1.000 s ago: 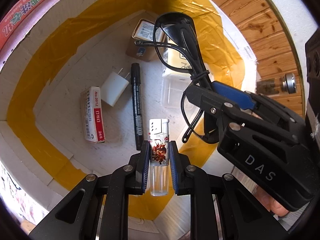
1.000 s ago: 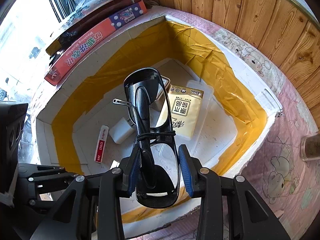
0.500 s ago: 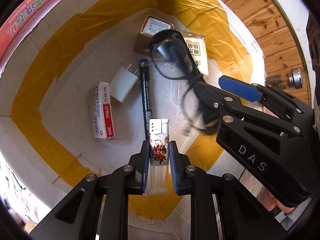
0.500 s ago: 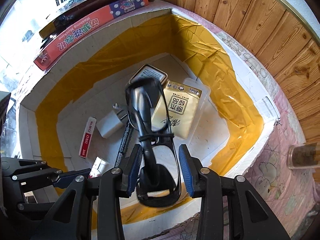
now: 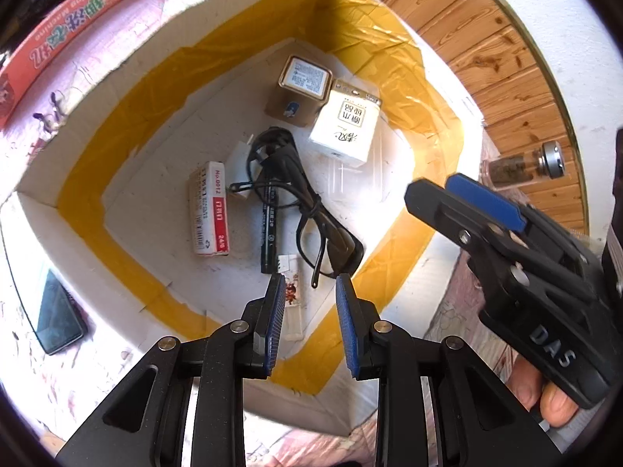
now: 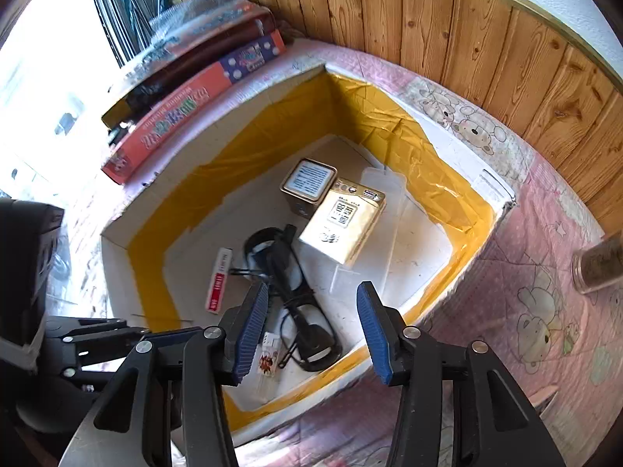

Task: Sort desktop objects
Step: 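Withdraw both tools from the box toward the tape and stapler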

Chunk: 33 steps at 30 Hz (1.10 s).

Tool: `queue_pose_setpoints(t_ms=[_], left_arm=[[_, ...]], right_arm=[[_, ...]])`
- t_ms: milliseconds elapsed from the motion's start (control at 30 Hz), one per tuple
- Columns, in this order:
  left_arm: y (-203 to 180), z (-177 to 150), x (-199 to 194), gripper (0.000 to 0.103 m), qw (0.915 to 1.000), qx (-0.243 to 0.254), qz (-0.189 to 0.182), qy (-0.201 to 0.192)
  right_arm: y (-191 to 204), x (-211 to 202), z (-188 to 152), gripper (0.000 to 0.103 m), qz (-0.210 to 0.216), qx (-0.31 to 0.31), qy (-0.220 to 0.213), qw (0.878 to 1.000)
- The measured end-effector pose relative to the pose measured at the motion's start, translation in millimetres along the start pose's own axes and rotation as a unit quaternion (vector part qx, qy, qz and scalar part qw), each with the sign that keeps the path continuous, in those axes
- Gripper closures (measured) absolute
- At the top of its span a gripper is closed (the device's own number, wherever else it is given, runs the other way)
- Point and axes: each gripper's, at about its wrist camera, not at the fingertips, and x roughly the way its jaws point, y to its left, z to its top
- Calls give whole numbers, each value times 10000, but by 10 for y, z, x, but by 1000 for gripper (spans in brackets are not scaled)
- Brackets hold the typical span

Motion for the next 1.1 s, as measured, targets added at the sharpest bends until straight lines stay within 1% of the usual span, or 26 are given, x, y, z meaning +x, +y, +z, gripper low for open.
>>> queue_pose_setpoints(t_ms=[67, 200, 233, 367, 467, 600, 700, 800, 933, 1100], left_arm=[[-22, -34, -54, 72, 9999, 49, 47, -96], [-58, -151, -228, 72, 9982, 293, 258, -448], [-85, -185, -280, 72, 9969, 396, 366, -580], [-183, -298, -430, 72, 9908, 772, 602, -935], [-267, -380, -535, 72, 9858, 1022, 697, -1137], [-395, -470, -675, 71, 9806, 1255, 696, -1332], [-484, -506, -719, 71, 9785, 1373, 661, -1387], [-570, -543, -686, 71, 9777, 1494, 619, -1339], [-678, -611, -550, 71, 9791, 1620, 536, -1110], [-896, -700, -347, 71, 9785, 1862, 418, -786]], right_arm=[[18, -114, -74, 53, 62, 74, -161, 9998], [5, -275, -238, 50, 234, 234, -444, 9985], [-2, -307, -294, 50, 270, 283, -498, 9980], [-39, -441, -536, 50, 420, 473, -702, 9955], [-65, -505, -718, 50, 528, 574, -794, 9938], [-99, -559, -939, 50, 644, 734, -869, 9914], [-128, -594, -1078, 50, 705, 852, -916, 9896], [-165, -605, -1214, 50, 738, 974, -928, 9882], [-275, -554, -1419, 49, 698, 1256, -853, 9859], [-562, -422, -1731, 50, 491, 1809, -634, 9802]])
